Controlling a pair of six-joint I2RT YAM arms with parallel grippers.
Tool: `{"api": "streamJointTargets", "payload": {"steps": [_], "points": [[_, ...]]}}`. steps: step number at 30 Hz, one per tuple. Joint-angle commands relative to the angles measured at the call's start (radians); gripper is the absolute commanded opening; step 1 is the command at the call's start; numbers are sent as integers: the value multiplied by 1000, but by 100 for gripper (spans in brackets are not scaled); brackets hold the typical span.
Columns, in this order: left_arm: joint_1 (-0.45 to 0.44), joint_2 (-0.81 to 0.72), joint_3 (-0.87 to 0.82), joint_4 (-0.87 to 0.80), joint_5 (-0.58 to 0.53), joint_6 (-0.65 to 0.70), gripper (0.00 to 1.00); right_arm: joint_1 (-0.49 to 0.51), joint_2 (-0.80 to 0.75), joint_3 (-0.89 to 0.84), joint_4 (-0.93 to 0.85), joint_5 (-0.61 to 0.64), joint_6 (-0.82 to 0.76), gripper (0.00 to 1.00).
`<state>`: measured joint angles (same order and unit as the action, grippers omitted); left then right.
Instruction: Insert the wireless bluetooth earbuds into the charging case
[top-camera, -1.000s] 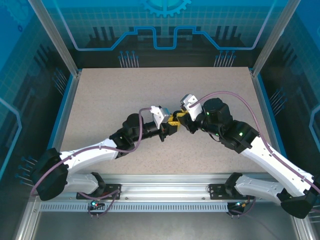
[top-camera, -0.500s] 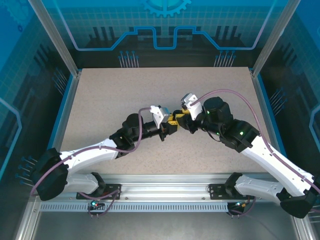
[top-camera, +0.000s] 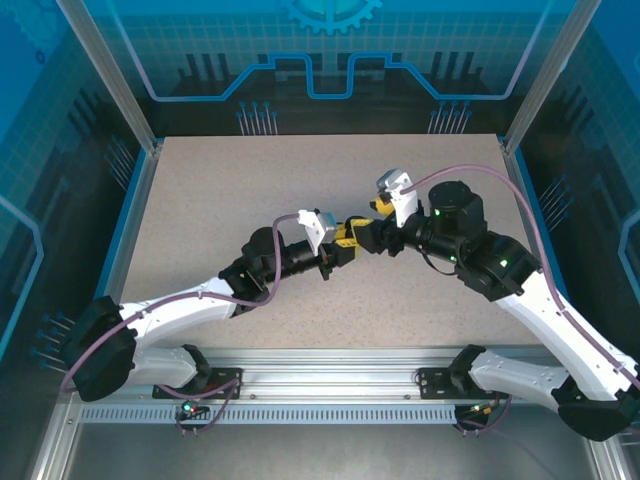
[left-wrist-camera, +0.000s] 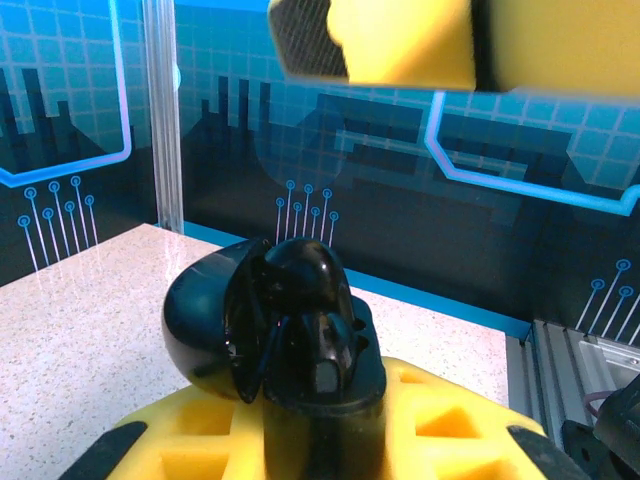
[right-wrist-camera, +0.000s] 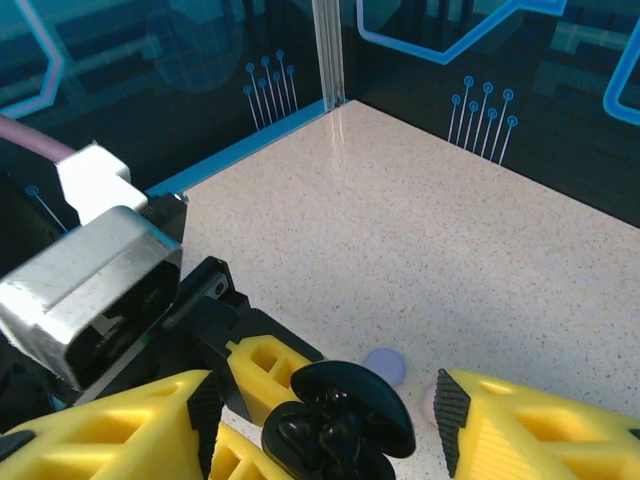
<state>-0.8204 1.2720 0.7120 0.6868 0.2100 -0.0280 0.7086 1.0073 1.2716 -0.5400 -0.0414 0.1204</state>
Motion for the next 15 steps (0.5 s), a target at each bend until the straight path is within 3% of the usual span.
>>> {"api": "streamJointTargets", "payload": {"steps": [1, 8, 11, 15], "points": [[-4, -8, -10, 49, -12, -6, 0, -35, -25, 47, -47, -41, 32, 62], [-4, -34, -17, 45, 2, 10, 0, -142, 7, 58, -206, -95, -36, 64], [-4, -45, -21, 48, 26, 17, 0, -163, 20, 62, -222, -97, -79, 70], [-3, -57, -28, 59, 66, 23, 0, -253, 27, 83, -225, -233, -123, 82]]}}
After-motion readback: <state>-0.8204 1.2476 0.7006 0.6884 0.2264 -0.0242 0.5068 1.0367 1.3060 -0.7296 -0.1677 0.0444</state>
